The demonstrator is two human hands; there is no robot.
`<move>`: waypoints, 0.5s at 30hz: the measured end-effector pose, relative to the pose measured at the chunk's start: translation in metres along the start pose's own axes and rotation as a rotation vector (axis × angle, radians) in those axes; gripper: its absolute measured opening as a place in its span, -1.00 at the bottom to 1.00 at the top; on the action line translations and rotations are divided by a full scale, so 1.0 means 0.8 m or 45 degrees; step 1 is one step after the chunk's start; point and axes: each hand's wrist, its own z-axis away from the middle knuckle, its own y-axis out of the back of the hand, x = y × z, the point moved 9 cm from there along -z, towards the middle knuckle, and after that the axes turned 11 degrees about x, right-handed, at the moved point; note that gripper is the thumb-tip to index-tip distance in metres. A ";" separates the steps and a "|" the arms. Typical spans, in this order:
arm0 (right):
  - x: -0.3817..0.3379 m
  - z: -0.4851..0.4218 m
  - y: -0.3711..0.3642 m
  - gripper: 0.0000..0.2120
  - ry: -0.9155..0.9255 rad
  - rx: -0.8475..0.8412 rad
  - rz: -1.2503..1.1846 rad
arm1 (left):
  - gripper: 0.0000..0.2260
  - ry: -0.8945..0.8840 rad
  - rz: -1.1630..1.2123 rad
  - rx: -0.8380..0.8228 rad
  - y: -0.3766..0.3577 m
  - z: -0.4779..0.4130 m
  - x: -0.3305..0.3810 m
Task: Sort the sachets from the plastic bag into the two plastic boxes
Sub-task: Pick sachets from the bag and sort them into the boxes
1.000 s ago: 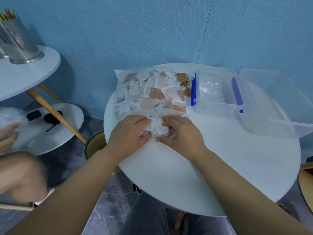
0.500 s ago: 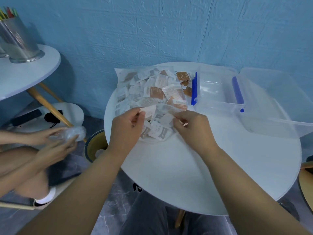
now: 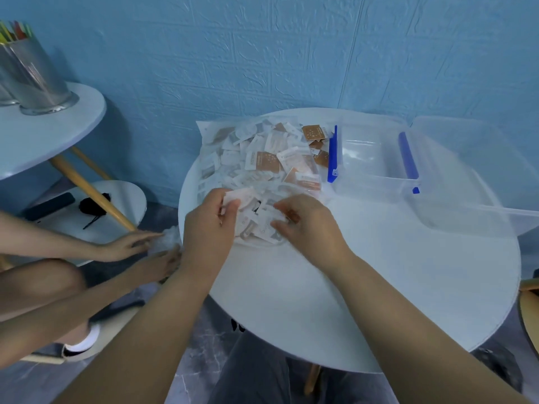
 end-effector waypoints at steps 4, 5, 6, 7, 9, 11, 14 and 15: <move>0.003 0.013 -0.034 -0.44 0.212 -0.160 0.391 | -0.79 0.003 0.014 0.032 -0.003 0.004 -0.012; 0.001 0.015 -0.039 -0.40 0.242 -0.187 0.457 | -0.78 0.004 0.025 0.025 -0.006 0.008 -0.015; -0.002 0.015 -0.040 -0.40 0.287 -0.178 0.494 | -0.77 0.000 0.031 0.025 -0.008 0.012 -0.016; -0.003 0.014 -0.040 -0.43 0.291 -0.193 0.478 | -0.77 -0.008 0.040 0.031 -0.008 0.015 -0.017; -0.004 0.011 -0.035 -0.52 0.267 -0.209 0.369 | -0.77 -0.018 0.060 0.027 -0.008 0.019 -0.016; 0.001 0.006 -0.026 -0.49 0.163 -0.207 0.239 | -0.76 -0.030 0.104 -0.015 -0.011 0.021 -0.012; 0.008 -0.004 -0.018 -0.44 0.033 -0.179 0.159 | -0.70 -0.042 0.169 -0.029 -0.010 0.024 -0.004; 0.008 -0.005 -0.020 -0.42 0.029 -0.201 0.196 | -0.70 -0.043 0.182 0.017 -0.005 0.024 -0.004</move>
